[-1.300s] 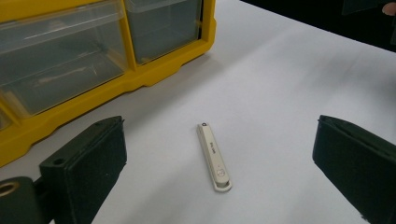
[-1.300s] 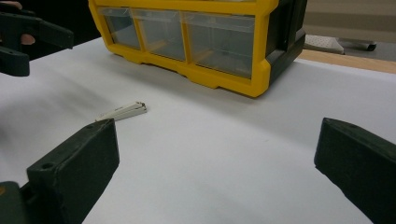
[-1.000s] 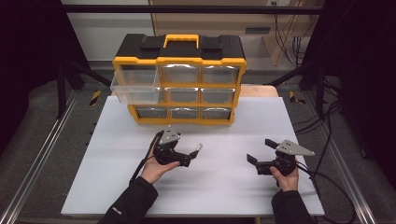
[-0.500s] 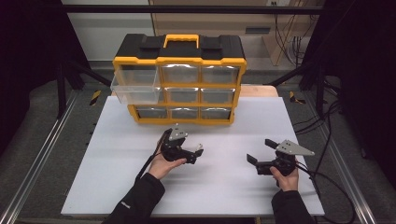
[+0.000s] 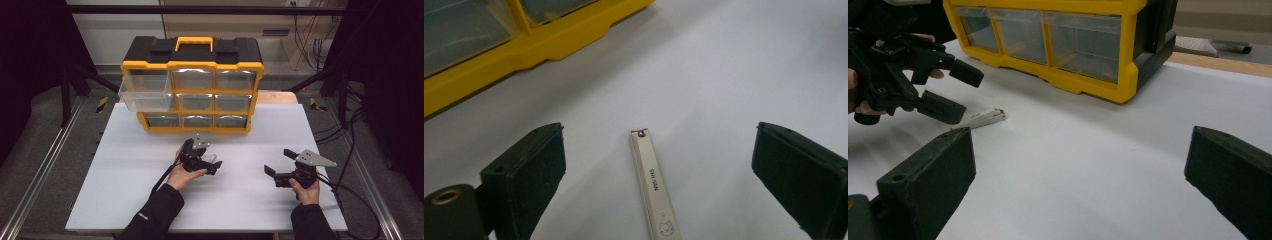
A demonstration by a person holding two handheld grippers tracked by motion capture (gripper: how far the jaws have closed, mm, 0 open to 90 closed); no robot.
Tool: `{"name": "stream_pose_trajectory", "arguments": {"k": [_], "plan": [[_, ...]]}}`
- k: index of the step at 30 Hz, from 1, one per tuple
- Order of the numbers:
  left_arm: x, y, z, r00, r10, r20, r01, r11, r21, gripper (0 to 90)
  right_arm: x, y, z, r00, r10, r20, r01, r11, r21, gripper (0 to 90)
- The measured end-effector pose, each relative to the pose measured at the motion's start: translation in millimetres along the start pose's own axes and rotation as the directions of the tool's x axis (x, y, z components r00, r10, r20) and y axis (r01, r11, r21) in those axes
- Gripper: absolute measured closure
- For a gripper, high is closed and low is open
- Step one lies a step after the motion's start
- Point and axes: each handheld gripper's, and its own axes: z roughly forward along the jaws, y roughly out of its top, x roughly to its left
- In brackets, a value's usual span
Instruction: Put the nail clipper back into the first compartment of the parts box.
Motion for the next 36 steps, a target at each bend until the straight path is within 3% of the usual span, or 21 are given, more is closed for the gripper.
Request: {"name": "stream_pose_trajectory", "arguments": {"k": [4, 11, 26, 36], "plan": [[2.5, -1.5, 2.9, 0.9998, -0.016, -0.014, 0.016, 0.9997, 0.02, 11.8, 0.0, 0.0, 0.0, 1.0, 0.001, 0.0, -0.001, 1.0, 0.0, 0.6], [2.3, -3.1, 6.0, 0.999, -0.003, -0.045, 0.005, 0.9988, 0.049, 23.6, 0.0, 0.0, 0.1, 1.0, 0.001, 0.0, -0.001, 1.0, 0.001, 0.6], [-3.9, -6.4, 12.9, 0.9989, 0.013, -0.046, -0.009, 0.9962, 0.086, 53.3, -0.3, -0.1, 0.4, 1.0, -0.001, 0.002, 0.001, 1.0, 0.003, 0.6], [-5.3, -6.2, 12.5, 0.9985, 0.015, -0.053, -0.01, 0.9948, 0.102, 67.4, -0.2, -0.2, 0.6, 1.0, 0.0, 0.002, 0.0, 1.0, 0.005, 0.6]]}}
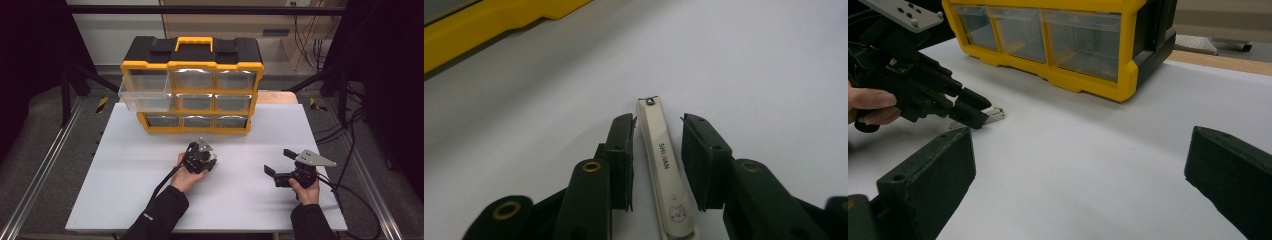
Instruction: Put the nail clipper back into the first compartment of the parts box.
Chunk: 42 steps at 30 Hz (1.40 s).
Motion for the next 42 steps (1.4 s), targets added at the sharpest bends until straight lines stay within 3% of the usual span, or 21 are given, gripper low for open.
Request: {"name": "stream_pose_trajectory", "arguments": {"k": [17, 42], "plan": [[-2.0, 4.0, 0.7, 1.0, 0.008, 0.003, -0.008, 0.9997, 0.024, 75.9, 0.0, -0.1, 0.5, 1.0, 0.003, 0.001, -0.003, 1.0, 0.004, 0.6], [-2.8, 5.7, -6.3, 0.9996, 0.009, 0.026, -0.009, 0.9999, 0.011, 76.6, -0.1, -0.1, 0.6, 1.0, 0.003, -0.002, -0.003, 1.0, 0.003, 0.6]]}}
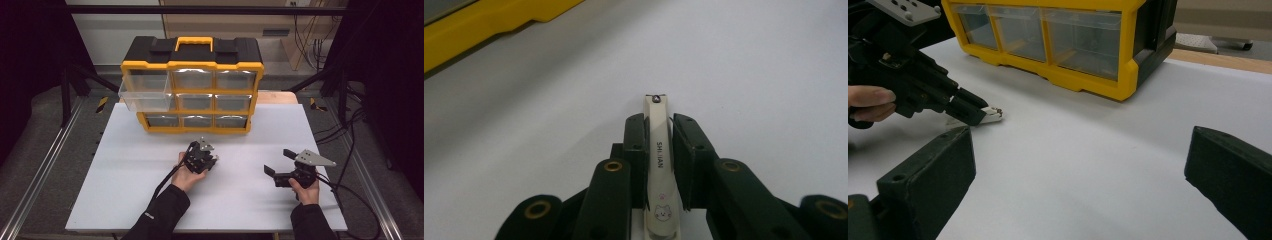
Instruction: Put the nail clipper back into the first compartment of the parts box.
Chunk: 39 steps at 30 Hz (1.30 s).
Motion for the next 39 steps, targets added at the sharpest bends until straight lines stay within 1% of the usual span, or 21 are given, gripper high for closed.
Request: {"name": "stream_pose_trajectory", "arguments": {"k": [5, 7, 15, 23, 25, 27, 32, 36, 39], "plan": [[-1.0, 0.8, -8.5, 0.9999, 0.014, 0.006, -0.014, 0.9998, -0.012, 76.6, 0.1, 0.0, -0.1, 1.0, -0.001, 0.002, 0.001, 1.0, 0.001, 0.6], [-1.4, 0.5, -12.8, 0.9998, 0.013, 0.011, -0.013, 0.9998, -0.015, 76.6, 0.1, 0.1, -0.2, 1.0, -0.001, 0.002, 0.001, 1.0, 0.001, 0.6], [-0.9, -4.7, -34.2, 0.9995, 0.022, 0.021, -0.022, 0.9991, -0.037, 76.6, 0.3, -0.1, -0.1, 1.0, -0.001, 0.001, 0.001, 1.0, 0.001, 0.6], [3.6, -15.4, -57.3, 0.9994, 0.012, 0.031, -0.01, 0.9978, -0.065, 76.6, 0.4, -0.1, 0.0, 1.0, 0.001, 0.002, -0.001, 1.0, 0.003, 0.6], [5.5, -18.5, -62.0, 0.9995, 0.015, 0.029, -0.013, 0.9973, -0.072, 76.6, 0.5, -0.2, 0.0, 1.0, 0.0, 0.002, 0.0, 1.0, 0.003, 0.6], [7.5, -21.1, -65.8, 0.9997, 0.01, 0.024, -0.008, 0.9971, -0.075, 76.6, 0.4, -0.3, 0.2, 1.0, -0.001, 0.0, 0.001, 1.0, 0.003, 0.6], [11.9, -23.8, -75.7, 0.9997, -0.002, 0.025, 0.004, 0.9955, -0.095, 76.6, 0.7, -0.6, 0.6, 1.0, 0.001, -0.001, -0.001, 1.0, 0.004, 0.6], [14.1, -25.2, -86.1, 0.9996, 0.005, 0.028, -0.002, 0.9942, -0.107, 76.6, 0.7, -0.5, 0.6, 1.0, 0.0, -0.003, 0.0, 1.0, 0.004, 0.6], [17.7, -27.2, -96.2, 0.9996, -0.006, 0.027, 0.009, 0.992, -0.126, 76.6, 0.5, -0.4, 0.3, 1.0, 0.0, 0.0, 0.0, 1.0, 0.005, 0.6]]}}
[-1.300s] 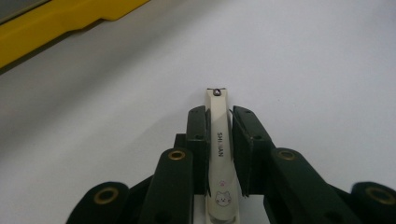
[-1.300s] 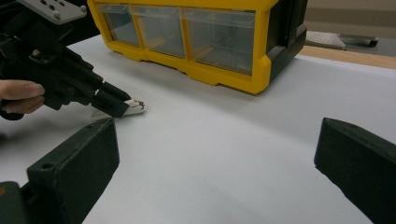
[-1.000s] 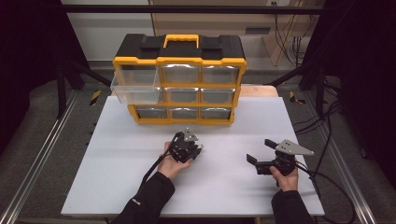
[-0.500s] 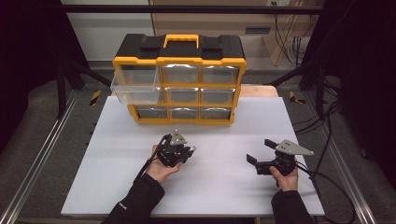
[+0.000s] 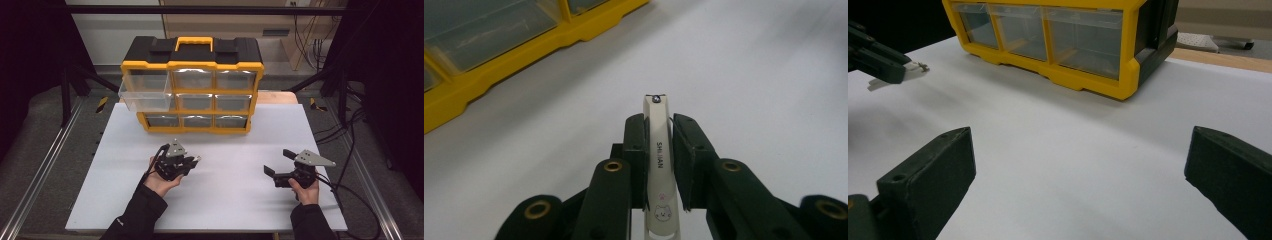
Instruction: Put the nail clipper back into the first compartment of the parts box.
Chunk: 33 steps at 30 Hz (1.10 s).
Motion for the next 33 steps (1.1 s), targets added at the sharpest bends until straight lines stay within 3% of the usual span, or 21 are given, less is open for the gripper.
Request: {"name": "stream_pose_trajectory", "arguments": {"k": [14, 33], "plan": [[14.4, 5.1, -32.4, 0.9988, -0.028, -0.04, 0.026, 0.9984, -0.05, 76.6, 0.0, 0.1, 0.3, 1.0, 0.003, -0.002, -0.003, 1.0, 0.0, 0.6], [27.4, 12.8, -62.0, 0.9951, -0.059, -0.079, 0.051, 0.9944, -0.092, 76.6, 0.0, -0.3, 1.1, 1.0, 0.003, -0.003, -0.003, 1.0, 0.002, 0.6]]}}
